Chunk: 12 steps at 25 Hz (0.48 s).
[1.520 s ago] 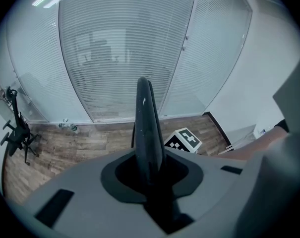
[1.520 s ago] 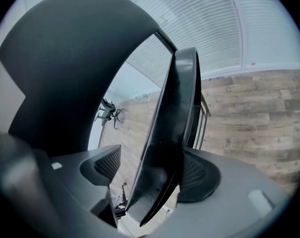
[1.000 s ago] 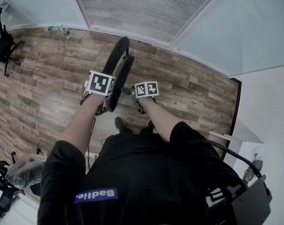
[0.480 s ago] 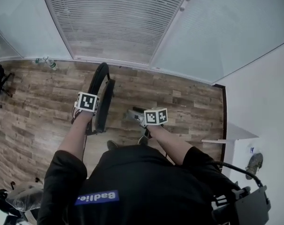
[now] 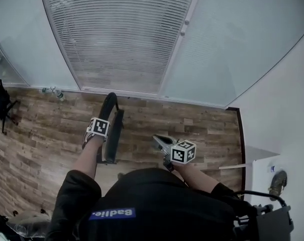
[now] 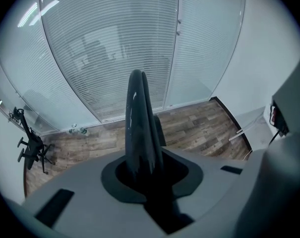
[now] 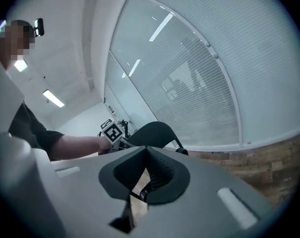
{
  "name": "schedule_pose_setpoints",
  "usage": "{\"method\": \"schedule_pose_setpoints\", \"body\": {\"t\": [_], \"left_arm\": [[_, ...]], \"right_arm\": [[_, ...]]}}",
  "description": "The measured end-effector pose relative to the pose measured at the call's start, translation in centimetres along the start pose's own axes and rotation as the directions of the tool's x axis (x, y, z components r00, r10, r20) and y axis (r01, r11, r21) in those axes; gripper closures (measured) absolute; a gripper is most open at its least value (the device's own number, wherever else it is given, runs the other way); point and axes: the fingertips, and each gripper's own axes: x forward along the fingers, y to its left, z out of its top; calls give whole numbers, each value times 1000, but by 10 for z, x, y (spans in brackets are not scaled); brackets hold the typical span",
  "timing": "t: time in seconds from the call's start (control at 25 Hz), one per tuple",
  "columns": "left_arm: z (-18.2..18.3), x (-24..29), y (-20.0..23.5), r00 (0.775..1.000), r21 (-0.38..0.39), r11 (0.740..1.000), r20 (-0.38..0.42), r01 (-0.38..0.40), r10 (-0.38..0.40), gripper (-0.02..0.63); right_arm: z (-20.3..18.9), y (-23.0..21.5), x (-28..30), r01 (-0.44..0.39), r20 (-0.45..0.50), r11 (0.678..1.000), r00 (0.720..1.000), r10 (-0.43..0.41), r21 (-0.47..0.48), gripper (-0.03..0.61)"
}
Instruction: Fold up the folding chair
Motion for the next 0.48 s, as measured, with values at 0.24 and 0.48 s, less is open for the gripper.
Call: {"method": "schedule_pose_setpoints", "body": {"t": [0.24, 0.48], "left_arm": [[-3, 3, -4, 999, 6, 1000, -36, 8, -8, 538], [-3, 6, -6, 999, 18, 1000, -53, -6, 7, 538]], "right_arm": [[23, 13, -25, 55, 107, 985, 994, -38, -161, 575], [27, 16, -28, 48, 124, 973, 992, -21, -226, 577]]}}
